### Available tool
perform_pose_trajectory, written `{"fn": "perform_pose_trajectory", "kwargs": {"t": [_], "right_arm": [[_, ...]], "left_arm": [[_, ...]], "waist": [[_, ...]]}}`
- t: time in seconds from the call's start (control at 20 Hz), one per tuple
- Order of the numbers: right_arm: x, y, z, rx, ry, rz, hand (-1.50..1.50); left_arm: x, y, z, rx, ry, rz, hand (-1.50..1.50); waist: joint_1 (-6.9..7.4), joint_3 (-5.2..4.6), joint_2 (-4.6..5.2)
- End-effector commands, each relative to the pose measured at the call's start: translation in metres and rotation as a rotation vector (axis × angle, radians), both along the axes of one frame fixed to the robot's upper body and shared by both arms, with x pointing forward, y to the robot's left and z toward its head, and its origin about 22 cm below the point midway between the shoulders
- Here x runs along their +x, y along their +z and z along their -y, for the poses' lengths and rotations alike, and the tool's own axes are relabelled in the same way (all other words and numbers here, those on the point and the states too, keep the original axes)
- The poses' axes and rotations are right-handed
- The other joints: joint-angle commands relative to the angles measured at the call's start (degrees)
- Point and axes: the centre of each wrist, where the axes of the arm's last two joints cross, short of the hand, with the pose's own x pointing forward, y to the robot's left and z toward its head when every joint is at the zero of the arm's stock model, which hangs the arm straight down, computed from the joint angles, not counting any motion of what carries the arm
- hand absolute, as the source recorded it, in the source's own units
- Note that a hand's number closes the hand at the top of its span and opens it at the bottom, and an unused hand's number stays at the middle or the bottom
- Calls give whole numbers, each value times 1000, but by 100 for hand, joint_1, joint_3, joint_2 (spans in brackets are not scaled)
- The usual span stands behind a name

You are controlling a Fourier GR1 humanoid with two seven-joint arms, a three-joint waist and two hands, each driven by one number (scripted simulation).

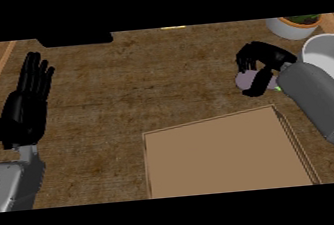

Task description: Pick the eggplant from the tray and place it in the pot

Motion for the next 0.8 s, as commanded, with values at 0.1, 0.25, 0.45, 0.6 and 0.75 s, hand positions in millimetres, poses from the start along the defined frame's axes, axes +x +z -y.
{"fn": "perform_pose_trajectory", "kwargs": {"t": [0.1, 0.25, 0.45, 0.6, 0.75], "right_arm": [[16, 62, 56, -240, -631, 257, 150], [23, 85, 61, -307, -897, 388, 150], [30, 116, 63, -409, -1190, 591, 150], [35, 119, 52, -477, -1368, 686, 150], [39, 118, 44, -550, -1529, 744, 150]], "left_arm": [[0, 0, 1, 12, -7, -2, 0], [2, 5, 6, 7, -22, 13, 0], [5, 5, 13, 3, -59, 3, 0], [8, 8, 14, 7, -55, 6, 0], [9, 8, 15, 7, -50, 2, 0]], "waist": [[88, -40, 17], [189, -29, -18], [328, -25, 65], [331, -13, 40], [294, 15, 28]]}}
